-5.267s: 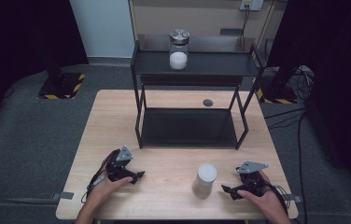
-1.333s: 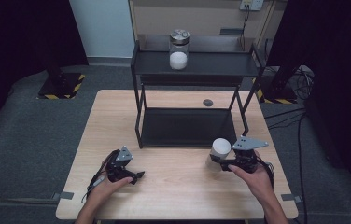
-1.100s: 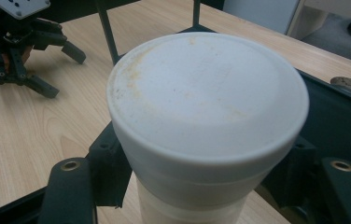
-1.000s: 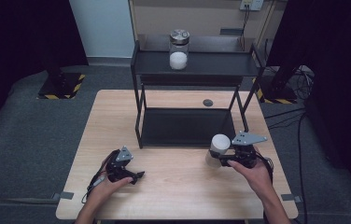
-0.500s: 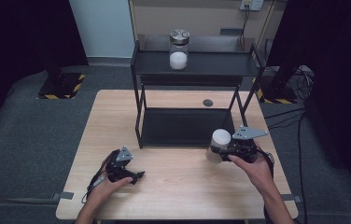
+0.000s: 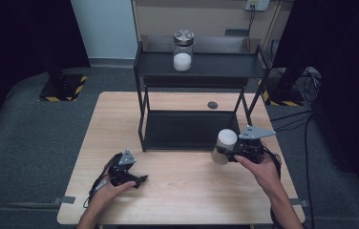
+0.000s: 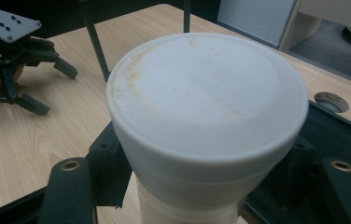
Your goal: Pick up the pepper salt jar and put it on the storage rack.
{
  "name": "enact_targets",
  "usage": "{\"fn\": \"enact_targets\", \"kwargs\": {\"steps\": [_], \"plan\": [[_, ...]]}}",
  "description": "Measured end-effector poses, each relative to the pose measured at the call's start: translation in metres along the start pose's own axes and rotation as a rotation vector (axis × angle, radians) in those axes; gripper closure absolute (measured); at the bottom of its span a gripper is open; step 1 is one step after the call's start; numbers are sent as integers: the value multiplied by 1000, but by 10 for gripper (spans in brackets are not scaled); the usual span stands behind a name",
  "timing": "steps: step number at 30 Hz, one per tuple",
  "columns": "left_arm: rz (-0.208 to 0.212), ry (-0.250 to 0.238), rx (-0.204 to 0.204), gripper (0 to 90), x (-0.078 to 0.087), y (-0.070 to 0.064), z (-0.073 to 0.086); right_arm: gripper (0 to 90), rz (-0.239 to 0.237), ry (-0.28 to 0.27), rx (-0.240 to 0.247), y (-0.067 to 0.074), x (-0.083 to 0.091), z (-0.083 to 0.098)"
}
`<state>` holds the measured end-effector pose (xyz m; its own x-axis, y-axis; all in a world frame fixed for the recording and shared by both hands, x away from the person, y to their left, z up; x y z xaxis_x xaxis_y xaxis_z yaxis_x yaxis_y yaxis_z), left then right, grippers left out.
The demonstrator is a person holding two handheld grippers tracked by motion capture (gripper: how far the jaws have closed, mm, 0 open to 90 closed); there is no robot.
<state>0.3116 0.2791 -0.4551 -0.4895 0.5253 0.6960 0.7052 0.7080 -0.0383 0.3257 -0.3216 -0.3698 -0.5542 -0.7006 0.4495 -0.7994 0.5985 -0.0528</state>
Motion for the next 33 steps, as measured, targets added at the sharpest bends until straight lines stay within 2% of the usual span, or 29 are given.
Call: {"fn": "enact_targets", "kwargs": {"steps": [24, 33], "plan": [[0, 0, 0, 10, 0, 0, 0, 354, 36, 12, 9, -16, 3, -23], [0, 0, 0, 10, 0, 0, 0, 354, 44, 17, 10, -25, 3, -38]]}}
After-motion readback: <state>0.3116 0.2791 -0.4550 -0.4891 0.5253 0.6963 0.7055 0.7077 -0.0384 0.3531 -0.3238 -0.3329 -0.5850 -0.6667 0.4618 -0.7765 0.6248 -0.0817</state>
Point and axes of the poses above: each handheld gripper's, and its own axes: x roughly backward along the jaws, z roughly out of its underside, y roughly to its left, the point moved 1 cm from there along -x, roughly forward along the jaws, and after that the axes turned 4 degrees about x, right-handed, at the moved point
